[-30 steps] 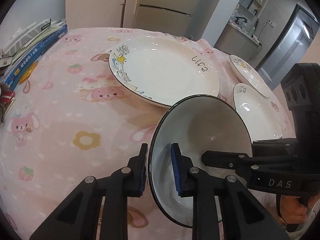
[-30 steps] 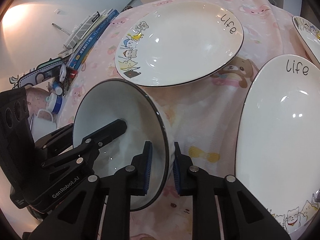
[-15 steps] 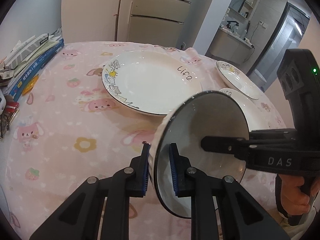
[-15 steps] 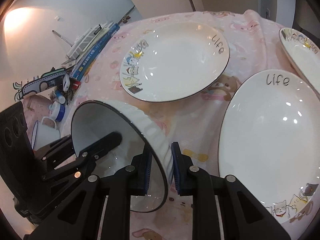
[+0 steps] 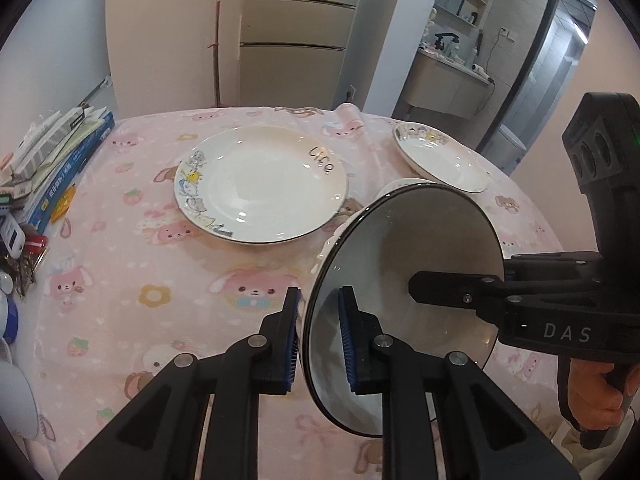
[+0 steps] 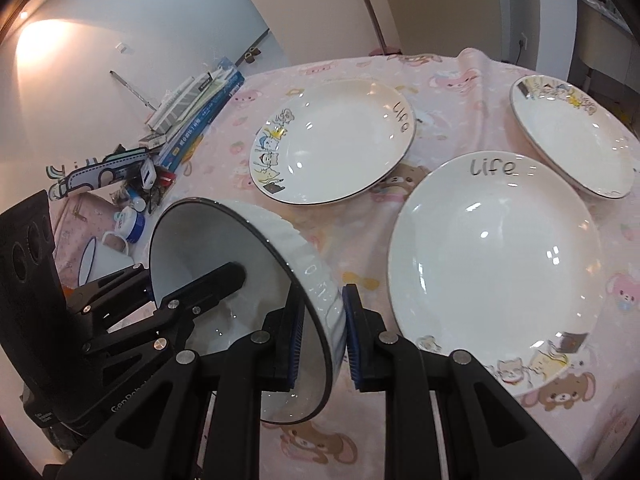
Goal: Organize plates and bowls
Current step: 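Lift the white ribbed bowl with both tools and carry it over the table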
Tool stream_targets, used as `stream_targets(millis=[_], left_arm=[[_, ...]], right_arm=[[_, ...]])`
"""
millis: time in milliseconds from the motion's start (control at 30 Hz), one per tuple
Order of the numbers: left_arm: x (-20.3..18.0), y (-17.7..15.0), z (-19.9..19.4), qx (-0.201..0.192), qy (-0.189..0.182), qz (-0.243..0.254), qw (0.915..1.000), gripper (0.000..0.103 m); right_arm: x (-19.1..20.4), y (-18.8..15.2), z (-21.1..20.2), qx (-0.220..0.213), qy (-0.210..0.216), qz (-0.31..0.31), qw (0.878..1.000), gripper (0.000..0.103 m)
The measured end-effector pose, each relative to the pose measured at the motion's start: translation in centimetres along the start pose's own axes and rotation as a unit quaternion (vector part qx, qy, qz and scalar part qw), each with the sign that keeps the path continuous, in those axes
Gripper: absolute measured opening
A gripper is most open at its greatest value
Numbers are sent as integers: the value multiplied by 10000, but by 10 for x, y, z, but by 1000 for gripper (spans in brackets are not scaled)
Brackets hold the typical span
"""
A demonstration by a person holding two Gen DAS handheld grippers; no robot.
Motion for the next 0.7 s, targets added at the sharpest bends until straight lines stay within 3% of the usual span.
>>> stream_targets(millis=[233, 400, 700], left_arm=[[-46, 2, -7, 0, -18, 303, 9995, 20], [-89, 5, -14, 4, -191, 582, 9981, 20], [-187, 3, -20, -25, -637, 1205, 9907, 20]], right_arm=[[-23, -20, -39, -208, -136, 110, 9996, 19], [-47, -38, -77, -342, -211, 304, 9987, 19], [-102, -84, -155, -821, -712, 715, 9915, 19]])
Point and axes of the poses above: each gripper's, at about its wrist camera, not at the fingertips, and z roughly the way its jaws point, x to its left, y to its top, the point moved 3 cm from there along z, roughly the way its jaws point
